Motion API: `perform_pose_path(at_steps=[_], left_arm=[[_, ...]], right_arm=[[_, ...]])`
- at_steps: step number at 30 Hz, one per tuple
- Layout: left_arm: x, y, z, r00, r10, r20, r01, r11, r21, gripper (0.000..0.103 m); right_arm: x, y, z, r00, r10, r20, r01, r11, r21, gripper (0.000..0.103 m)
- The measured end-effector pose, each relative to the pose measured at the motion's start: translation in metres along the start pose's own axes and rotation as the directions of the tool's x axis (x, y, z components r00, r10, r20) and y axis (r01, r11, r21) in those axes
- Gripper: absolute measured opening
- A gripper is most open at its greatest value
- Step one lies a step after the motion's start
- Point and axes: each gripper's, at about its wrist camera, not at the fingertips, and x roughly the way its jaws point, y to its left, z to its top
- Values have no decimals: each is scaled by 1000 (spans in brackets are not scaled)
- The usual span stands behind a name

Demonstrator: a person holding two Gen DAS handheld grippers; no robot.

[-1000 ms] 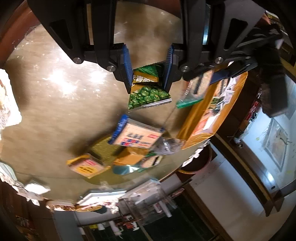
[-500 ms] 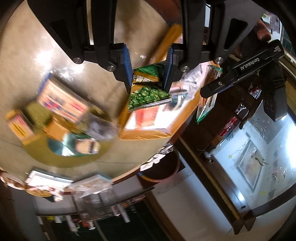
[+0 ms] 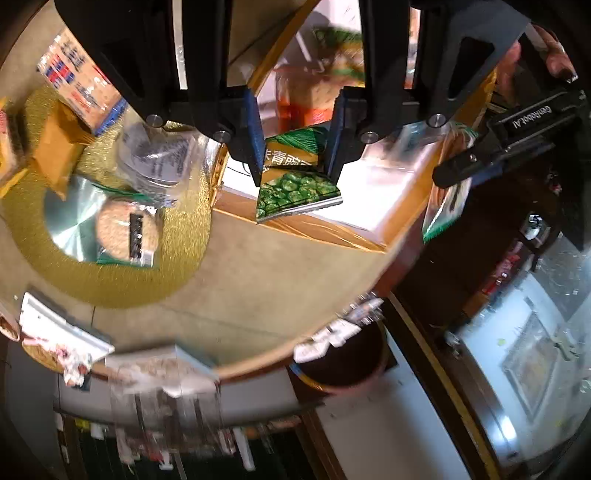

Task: Organize snacks
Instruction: 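Carry the round cracker pack and pea bag over the tray with both grippers, then open both grippers to drop the packs into the tray and withdraw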

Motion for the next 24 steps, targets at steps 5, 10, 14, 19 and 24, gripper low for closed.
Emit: perform_pose_path(at_steps=[5,10,14,19,24], left_arm=[[36,0,13,995,43,-91,-41,999,21,76],[60,1,12,982,57,-181,-54,998,22,76],[53,4,9,979,49,-197,-51,999,-4,76],[-16,-16,3,999,9,-49,-10,1000,-24,80],[-95,-62,-19,997,-53,51,51,998,37,82]], right_arm=[[26,-2,3,997,-77,-31,77,997,-14,33],[39,-4,1,995,-83,-55,82,997,-7,36],[13,-6,0,999,-44,-27,45,998,37,57],[-66,3,-12,997,15,72,-17,1000,17,60],[-151,0,-34,988,73,137,-76,997,16,66]])
